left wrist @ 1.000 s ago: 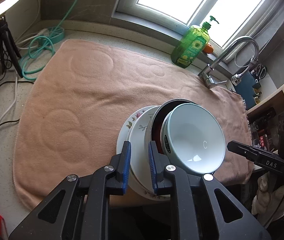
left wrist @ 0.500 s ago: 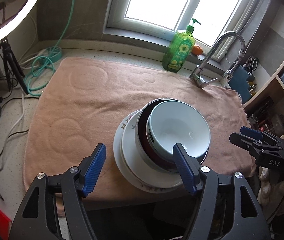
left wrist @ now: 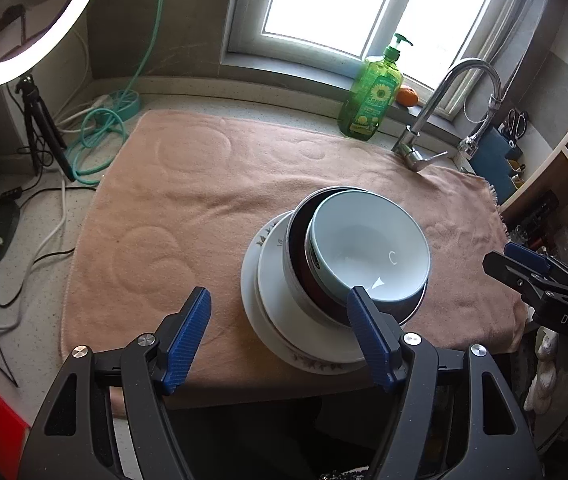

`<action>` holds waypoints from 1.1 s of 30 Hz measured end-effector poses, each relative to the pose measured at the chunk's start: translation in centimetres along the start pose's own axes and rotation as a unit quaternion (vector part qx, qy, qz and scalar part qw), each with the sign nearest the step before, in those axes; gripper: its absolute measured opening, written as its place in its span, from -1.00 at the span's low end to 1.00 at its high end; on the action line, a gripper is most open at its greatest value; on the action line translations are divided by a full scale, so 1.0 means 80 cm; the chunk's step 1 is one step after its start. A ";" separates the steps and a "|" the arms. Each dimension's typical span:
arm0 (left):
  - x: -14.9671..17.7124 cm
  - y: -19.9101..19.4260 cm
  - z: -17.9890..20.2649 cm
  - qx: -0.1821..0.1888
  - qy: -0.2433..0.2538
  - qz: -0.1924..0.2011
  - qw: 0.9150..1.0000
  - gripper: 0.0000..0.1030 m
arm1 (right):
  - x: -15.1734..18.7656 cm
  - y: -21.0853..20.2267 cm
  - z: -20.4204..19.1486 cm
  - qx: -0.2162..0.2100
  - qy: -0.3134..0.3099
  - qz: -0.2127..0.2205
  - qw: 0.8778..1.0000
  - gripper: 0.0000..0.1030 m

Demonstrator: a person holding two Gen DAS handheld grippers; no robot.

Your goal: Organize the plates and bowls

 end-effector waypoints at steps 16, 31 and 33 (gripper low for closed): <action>-0.004 0.002 -0.005 -0.009 -0.001 0.000 1.000 0.37 | -0.001 0.001 0.001 0.000 0.001 -0.001 1.000 0.62; -0.005 0.004 -0.005 -0.008 -0.002 -0.002 1.000 0.37 | 0.000 0.002 -0.002 0.002 -0.001 -0.001 1.000 0.62; -0.005 0.004 -0.005 -0.009 -0.003 -0.002 1.000 0.37 | 0.000 0.002 -0.002 0.001 0.000 -0.001 1.000 0.62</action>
Point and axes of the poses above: each gripper's, at about its wrist camera, not at the fingertips, and y roughly the way its jaws point, z to its right, x to its underside, the point moved 3 cm from there along y, roughly the way its jaws point, and after that the axes turned 6 degrees about -x, right-handed, at the moved point
